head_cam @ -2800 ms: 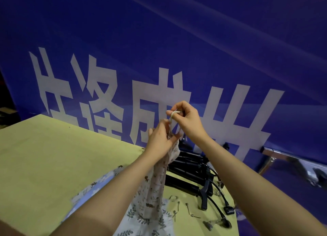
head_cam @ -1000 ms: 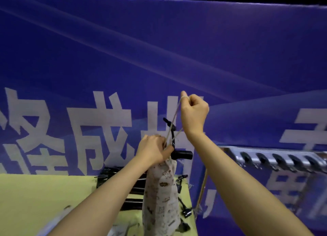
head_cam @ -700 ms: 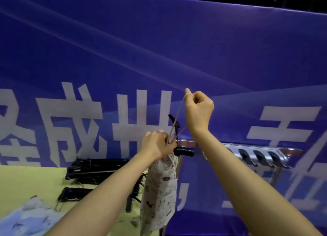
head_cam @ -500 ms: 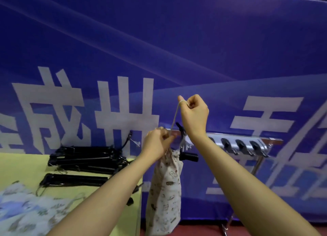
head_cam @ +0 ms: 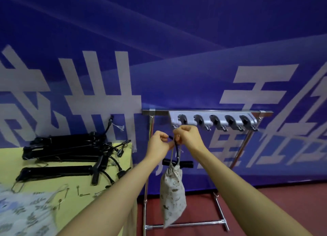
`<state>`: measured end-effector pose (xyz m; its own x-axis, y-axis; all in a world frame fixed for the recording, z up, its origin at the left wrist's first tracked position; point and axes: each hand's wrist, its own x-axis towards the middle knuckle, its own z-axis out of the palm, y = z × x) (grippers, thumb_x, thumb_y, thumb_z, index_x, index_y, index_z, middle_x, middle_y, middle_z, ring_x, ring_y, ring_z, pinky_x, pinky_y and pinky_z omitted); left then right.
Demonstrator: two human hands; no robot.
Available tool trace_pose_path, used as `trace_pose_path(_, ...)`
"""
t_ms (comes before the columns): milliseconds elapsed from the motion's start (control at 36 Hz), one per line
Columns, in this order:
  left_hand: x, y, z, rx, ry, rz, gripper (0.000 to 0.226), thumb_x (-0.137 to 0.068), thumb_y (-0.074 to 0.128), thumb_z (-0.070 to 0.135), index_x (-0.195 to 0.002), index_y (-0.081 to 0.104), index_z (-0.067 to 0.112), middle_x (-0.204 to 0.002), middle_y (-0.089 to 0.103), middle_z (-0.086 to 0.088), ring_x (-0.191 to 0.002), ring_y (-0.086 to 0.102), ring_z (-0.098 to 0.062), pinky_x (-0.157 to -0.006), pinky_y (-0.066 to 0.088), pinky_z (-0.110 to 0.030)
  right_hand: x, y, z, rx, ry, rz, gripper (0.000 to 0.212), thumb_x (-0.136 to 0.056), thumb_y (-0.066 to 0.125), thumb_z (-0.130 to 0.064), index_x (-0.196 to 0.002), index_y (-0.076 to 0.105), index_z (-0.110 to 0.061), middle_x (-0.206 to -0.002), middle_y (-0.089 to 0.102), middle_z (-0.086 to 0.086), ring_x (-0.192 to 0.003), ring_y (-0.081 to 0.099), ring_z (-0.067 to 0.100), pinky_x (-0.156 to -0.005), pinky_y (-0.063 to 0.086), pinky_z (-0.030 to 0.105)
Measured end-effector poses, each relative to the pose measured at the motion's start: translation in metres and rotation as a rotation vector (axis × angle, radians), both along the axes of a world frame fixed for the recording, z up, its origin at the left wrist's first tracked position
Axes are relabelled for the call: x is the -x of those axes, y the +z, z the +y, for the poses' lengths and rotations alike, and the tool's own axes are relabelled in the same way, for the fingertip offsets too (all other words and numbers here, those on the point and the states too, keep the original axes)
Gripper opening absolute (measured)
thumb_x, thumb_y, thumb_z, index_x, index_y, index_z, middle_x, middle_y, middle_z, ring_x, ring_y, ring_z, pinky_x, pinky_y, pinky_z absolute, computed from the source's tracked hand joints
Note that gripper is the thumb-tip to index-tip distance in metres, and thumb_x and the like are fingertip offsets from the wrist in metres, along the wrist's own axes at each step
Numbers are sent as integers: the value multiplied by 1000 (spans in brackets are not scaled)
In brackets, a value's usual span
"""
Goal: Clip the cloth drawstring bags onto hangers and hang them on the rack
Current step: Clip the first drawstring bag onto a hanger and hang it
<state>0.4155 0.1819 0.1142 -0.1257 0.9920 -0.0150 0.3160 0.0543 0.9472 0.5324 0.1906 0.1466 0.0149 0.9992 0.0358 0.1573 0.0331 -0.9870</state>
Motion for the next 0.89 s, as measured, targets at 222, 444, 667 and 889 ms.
trace_pose_path(222,-14,-35,11,171,-273,-35,17,-79,61,9,-95,63,16,-98,68,-9,-93,61,-21,-91,49,-41,-1,-31,9,72,-29,206,35,-82,40,10,-83,71,-5,-79,73,8,-65,63,15,-60,53,23)
trace_pose_path(444,-6,-52,21,83,-315,-25,25,-93,47,5,-77,62,17,-83,67,-7,-82,61,-18,-73,45,-24,2,-53,25,19,-211,271,14,-86,60,3,-91,70,-6,-80,67,8,-65,62,17,-57,54,26)
trace_pose_path(667,12,-56,37,-30,-294,-38,29,-95,43,3,-74,57,16,-71,61,7,-65,56,6,-69,43,-13,23,-64,46,-71,-308,117,8,-93,57,-17,-88,62,-13,-78,60,-3,-70,54,6,-63,44,12)
trace_pose_path(889,14,-59,55,49,-253,-132,26,-95,47,6,-74,60,16,-69,61,-3,-72,59,-20,-76,51,-37,14,-64,59,14,-375,-41,17,-89,55,-9,-74,64,-6,-55,44,1,-53,36,13,-48,34,22)
